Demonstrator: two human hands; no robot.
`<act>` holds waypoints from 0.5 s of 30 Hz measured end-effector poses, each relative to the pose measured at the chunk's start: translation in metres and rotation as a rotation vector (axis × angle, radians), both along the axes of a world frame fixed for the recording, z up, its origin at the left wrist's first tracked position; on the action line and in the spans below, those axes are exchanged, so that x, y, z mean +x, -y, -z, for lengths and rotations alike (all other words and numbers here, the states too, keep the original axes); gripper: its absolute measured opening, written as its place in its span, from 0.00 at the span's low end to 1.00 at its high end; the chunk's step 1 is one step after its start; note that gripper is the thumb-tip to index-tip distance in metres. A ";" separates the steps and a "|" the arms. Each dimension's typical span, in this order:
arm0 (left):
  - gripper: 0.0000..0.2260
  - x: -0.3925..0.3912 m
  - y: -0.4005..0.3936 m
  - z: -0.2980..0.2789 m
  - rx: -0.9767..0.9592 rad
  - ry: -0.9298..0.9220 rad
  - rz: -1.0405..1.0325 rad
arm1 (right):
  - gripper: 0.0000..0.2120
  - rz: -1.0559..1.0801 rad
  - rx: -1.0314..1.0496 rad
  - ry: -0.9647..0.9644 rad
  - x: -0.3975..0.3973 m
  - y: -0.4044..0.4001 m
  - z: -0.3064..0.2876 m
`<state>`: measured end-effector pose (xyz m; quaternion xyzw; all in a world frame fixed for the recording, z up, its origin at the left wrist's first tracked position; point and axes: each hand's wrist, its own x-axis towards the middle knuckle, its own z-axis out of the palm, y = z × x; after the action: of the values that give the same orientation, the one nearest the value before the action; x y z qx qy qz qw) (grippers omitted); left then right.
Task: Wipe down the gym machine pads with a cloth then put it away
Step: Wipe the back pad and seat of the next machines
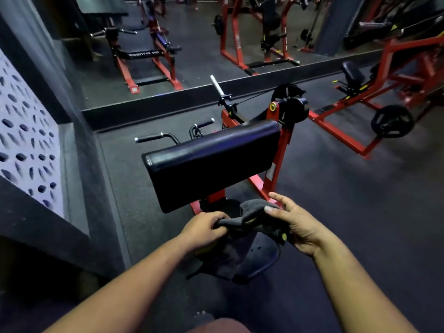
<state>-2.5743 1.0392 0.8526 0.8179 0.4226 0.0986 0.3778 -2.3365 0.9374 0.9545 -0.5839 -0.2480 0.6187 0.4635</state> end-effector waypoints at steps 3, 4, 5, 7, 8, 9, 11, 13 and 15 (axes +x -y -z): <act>0.09 0.016 0.003 0.008 -0.125 0.086 -0.079 | 0.27 0.018 -0.008 0.007 0.000 -0.012 -0.007; 0.10 0.022 0.005 0.013 -0.222 0.173 -0.092 | 0.23 0.035 -0.006 -0.015 0.001 -0.019 -0.008; 0.13 0.028 0.008 0.015 -0.321 0.268 -0.112 | 0.21 0.054 0.001 -0.052 0.001 -0.026 -0.012; 0.17 0.040 0.012 0.012 -0.515 0.405 -0.200 | 0.29 0.134 -0.003 -0.179 0.007 -0.044 -0.014; 0.15 0.045 0.013 0.010 -0.603 0.467 -0.264 | 0.31 0.171 -0.005 -0.220 0.011 -0.054 -0.012; 0.15 0.051 0.016 0.009 -0.680 0.542 -0.329 | 0.31 0.184 -0.007 -0.218 0.014 -0.062 -0.006; 0.18 0.061 0.021 0.003 -0.800 0.688 -0.421 | 0.25 0.135 -0.011 -0.011 0.023 -0.071 0.014; 0.15 0.070 0.026 -0.002 -0.896 0.798 -0.509 | 0.23 0.016 -0.087 0.303 0.030 -0.062 0.047; 0.16 0.078 0.034 -0.002 -0.943 0.886 -0.634 | 0.29 -0.190 -0.278 0.368 0.036 -0.043 0.075</act>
<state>-2.4958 1.0050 0.8546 0.2888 0.4446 0.3330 0.7797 -2.3006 0.9807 0.8794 -0.7188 -0.2944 0.5711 0.2653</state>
